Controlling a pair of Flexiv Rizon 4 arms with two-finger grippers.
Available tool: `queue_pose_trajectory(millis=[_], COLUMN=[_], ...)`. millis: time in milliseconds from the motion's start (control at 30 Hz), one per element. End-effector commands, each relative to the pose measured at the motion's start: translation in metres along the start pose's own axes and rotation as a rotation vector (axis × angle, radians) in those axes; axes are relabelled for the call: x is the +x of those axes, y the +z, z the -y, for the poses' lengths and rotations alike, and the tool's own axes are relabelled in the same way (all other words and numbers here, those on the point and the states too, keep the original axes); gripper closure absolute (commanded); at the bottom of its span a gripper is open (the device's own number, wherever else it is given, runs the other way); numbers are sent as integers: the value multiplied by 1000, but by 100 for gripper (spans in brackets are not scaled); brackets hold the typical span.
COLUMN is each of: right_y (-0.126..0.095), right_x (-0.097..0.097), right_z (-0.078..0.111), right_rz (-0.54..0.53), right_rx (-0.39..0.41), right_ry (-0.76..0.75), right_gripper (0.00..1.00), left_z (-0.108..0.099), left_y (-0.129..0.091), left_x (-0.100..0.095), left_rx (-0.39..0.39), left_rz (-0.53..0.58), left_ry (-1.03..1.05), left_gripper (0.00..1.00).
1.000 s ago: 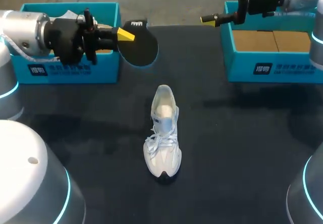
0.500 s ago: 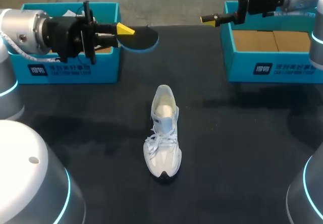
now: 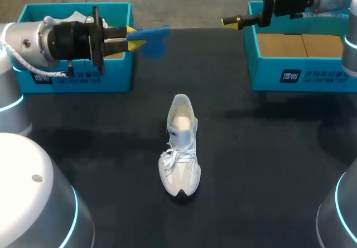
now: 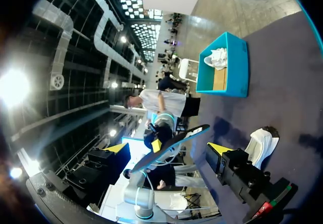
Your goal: Take the shoe out of the shoebox, open the shoe tongue, remove and reinsert the insole, then place the shoe into the shoebox
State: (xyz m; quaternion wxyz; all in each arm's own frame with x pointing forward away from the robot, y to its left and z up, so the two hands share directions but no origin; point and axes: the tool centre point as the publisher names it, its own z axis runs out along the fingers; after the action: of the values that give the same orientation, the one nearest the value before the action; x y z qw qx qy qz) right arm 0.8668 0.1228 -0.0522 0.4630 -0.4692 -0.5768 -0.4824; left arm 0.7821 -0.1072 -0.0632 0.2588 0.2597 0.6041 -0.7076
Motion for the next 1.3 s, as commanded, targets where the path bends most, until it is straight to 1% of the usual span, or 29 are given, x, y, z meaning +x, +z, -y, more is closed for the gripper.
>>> queue_pose_trajectory(millis=[33,100,133,167,200,233,300,933,967,1000,1033,1100,1133,1200,1300], right_y=[0,0,0,0,0,0,0,0,0,0,0,0,0,0,0], right_x=[0,0,0,0,0,0,0,0,0,0,0,0,0,0,0], right_z=[-1,-1,-1,-1,-1,-1,-1,-1,-1,-1,-1,-1,-1,-1,-1], right_rz=[2,2,2,2,2,2,2,2,2,2,2,2,2,2,2], right_rx=[2,2,2,2,2,2,2,2,2,2,2,2,2,2,2], right_ry=[1,1,1,1,1,1,1,1,1,1,1,1,1,1,1], right_gripper=[0,0,0,0,0,0,0,0,0,0,0,0,0,0,0], left_z=[-2,-7,-7,-7,-6,-5,0,0,-1,-1,-1,-2,-1,2,5], left_y=[-2,-6,-6,-6,-6,-5,-7,-7,-6,-6,-6,-6,-6,-6,-4], left_x=[7,9,9,9,7,6,0,0,1,3,4,7,8,8,2], left_rx=[-16,-29,-29,-23,0,22,31,31,24,-3,-11,-50,-51,-91,-113], left_rz=[112,161,163,161,164,156,121,121,149,166,170,193,205,221,248], left_ry=[-150,-250,-256,-269,-283,-283,-242,-242,-309,-393,-427,-556,-618,-736,-845], left_gripper=[100,100,100,100,100,100,100,100,100,100,100,100,100,100,100])
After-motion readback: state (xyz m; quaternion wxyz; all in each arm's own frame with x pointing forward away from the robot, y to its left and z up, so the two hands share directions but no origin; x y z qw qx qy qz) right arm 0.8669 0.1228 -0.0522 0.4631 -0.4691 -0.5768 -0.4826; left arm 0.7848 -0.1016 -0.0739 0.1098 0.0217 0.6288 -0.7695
